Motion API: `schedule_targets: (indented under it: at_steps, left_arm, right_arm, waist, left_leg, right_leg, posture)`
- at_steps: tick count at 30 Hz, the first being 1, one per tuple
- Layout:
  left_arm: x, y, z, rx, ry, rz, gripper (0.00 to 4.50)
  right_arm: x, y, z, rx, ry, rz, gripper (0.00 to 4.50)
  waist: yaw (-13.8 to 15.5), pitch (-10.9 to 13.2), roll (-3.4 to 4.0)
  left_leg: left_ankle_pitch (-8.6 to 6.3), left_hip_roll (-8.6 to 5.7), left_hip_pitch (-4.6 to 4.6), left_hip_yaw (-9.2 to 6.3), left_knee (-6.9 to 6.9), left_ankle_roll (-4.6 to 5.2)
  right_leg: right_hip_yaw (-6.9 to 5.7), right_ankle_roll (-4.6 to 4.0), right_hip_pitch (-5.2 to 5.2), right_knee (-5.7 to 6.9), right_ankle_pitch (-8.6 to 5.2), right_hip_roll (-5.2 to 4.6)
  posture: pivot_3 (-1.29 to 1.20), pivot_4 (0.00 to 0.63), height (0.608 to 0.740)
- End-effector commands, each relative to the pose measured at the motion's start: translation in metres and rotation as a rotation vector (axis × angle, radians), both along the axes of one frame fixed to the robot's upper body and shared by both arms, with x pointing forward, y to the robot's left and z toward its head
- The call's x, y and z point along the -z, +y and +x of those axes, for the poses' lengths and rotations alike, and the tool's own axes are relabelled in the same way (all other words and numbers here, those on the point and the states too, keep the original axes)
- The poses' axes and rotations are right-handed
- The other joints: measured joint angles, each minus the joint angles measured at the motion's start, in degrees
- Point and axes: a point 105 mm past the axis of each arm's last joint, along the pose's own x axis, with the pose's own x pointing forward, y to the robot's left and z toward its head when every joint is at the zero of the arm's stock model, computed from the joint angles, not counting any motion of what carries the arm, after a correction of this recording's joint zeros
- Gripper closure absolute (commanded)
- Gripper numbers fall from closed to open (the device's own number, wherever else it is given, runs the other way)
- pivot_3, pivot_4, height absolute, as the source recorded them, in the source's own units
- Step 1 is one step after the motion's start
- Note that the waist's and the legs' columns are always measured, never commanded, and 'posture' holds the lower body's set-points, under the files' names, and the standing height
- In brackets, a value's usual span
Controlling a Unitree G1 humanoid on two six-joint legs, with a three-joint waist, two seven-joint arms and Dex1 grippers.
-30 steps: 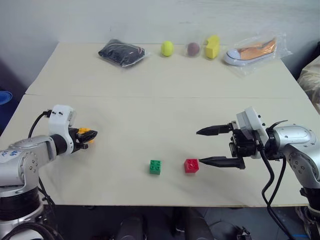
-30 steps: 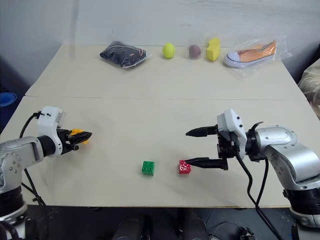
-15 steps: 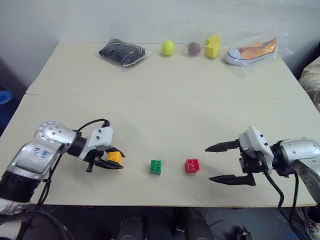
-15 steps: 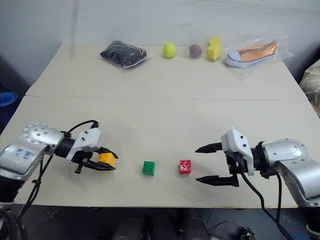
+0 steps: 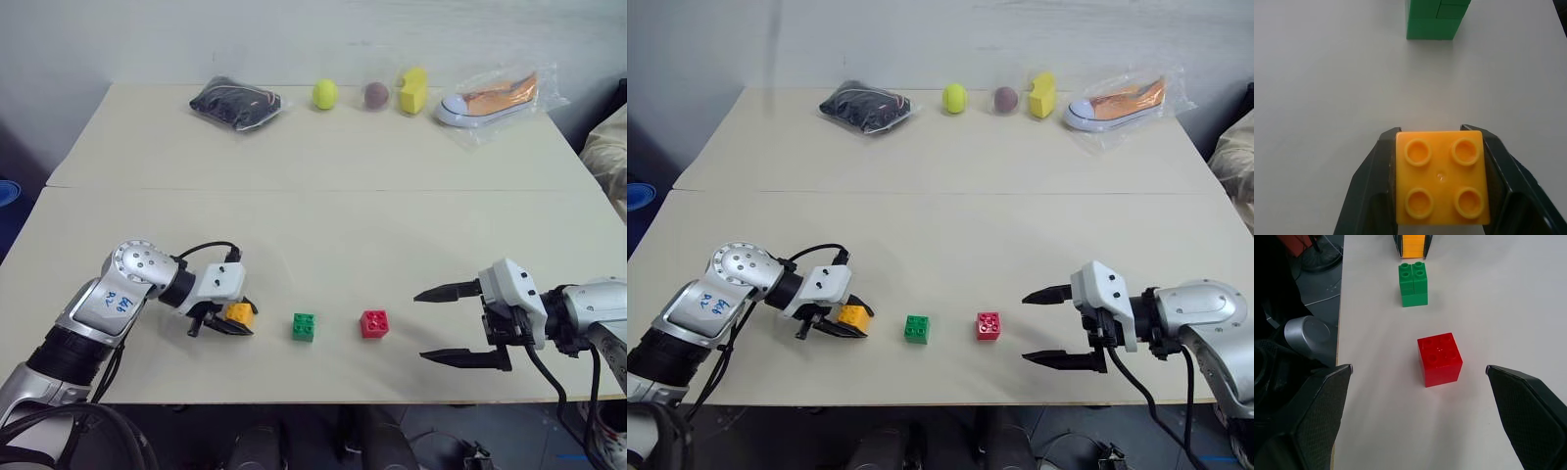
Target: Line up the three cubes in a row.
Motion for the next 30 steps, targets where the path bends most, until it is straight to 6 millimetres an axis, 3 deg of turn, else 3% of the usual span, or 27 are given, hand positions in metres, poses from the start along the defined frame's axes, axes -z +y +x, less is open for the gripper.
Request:
schedule_targets:
  at_steps: [1, 2, 8, 12, 14, 18, 21, 26, 30]
  left_arm:
    - [-0.002, -0.001, -0.001, 0.005, -0.019, 0.010, 2.97]
    - [-0.002, -0.001, -0.002, 0.004, -0.018, 0.011, 2.97]
    - [-0.003, 0.002, -0.002, -0.036, -0.013, 0.002, 1.19]
    - [-0.018, 0.015, -0.005, -0.115, -0.014, -0.030, 0.03]
    - [-0.028, 0.023, -0.009, -0.148, -0.021, -0.043, 0.01]
    - [-0.071, 0.052, -0.027, -0.236, -0.069, -0.168, 0.01]
    - [-0.104, 0.063, -0.034, -0.268, -0.255, -0.296, 0.01]
    - [-0.112, 0.069, -0.066, -0.266, -0.162, -0.288, 0.01]
    - [-0.109, 0.068, -0.072, -0.287, -0.109, -0.314, 0.01]
  right_arm:
    - [-0.010, 0.003, 0.001, -0.014, -0.048, 0.013, 0.00]
    - [-0.010, 0.003, 0.001, -0.015, -0.048, 0.013, 0.00]
    - [-0.010, 0.005, 0.004, -0.026, -0.053, 0.014, 0.00]
    - [-0.013, 0.005, 0.007, -0.031, -0.058, 0.017, 0.00]
    - [-0.016, 0.003, 0.009, -0.032, -0.058, 0.020, 0.00]
    - [-0.026, -0.007, 0.009, -0.032, -0.039, 0.032, 0.00]
    - [-0.032, -0.018, 0.006, -0.040, -0.014, 0.028, 0.00]
    - [-0.037, -0.027, 0.007, -0.039, 0.006, 0.035, 0.00]
    - [-0.044, -0.022, 0.008, -0.060, 0.017, 0.080, 0.00]
  waist:
    - [0.00, 0.00, 0.00]
    - [0.00, 0.00, 0.00]
    - [0.04, 0.00, 0.00]
    - [-0.02, 0.00, 0.00]
    - [-0.37, 0.00, 0.00]
    - [-0.87, 0.00, 0.00]
    - [-1.19, 0.01, 0.00]
    - [-1.37, 0.00, 0.01]
    - [-1.40, 0.01, 0.02]
  left_leg:
    - [0.00, 0.00, 0.00, 0.00, 0.01, 0.00]
    - [0.00, 0.00, 0.00, 0.00, 0.01, 0.00]
    - [0.01, -0.01, 0.00, -0.01, 0.01, 0.01]
    - [0.01, 0.01, 0.00, -0.02, 0.01, 0.01]
    - [0.01, 0.05, -0.01, -0.02, 0.01, 0.01]
    - [0.00, 0.12, -0.02, -0.04, -0.02, -0.02]
    - [0.00, 0.13, -0.03, -0.06, -0.02, -0.02]
    - [-0.01, 0.10, 0.00, -0.12, -0.02, -0.03]
    - [-0.02, 0.12, 0.02, -0.12, -0.02, -0.07]
  right_leg:
    - [0.00, 0.00, 0.00, 0.00, 0.00, 0.00]
    - [0.00, 0.00, 0.00, 0.00, 0.00, 0.00]
    - [0.00, 0.00, 0.01, 0.01, 0.00, -0.01]
    - [0.00, 0.00, 0.01, 0.01, 0.00, -0.01]
    - [0.00, 0.00, -0.01, 0.01, 0.00, 0.01]
    - [-0.02, -0.02, -0.01, -0.01, -0.01, 0.00]
    - [-0.03, -0.02, 0.00, -0.06, -0.02, -0.03]
    - [-0.08, -0.02, 0.06, -0.08, -0.01, -0.05]
    - [-0.06, -0.04, 0.05, -0.06, -0.03, -0.03]
  posture:
    - [0.00, 0.150, 0.740]
    - [0.00, 0.150, 0.740]
    - [0.00, 0.150, 0.740]
    - [0.00, 0.150, 0.740]
    - [0.00, 0.150, 0.740]
    - [0.00, 0.150, 0.740]
    - [0.00, 0.150, 0.740]
    - [0.00, 0.150, 0.740]
    - [0.00, 0.150, 0.740]
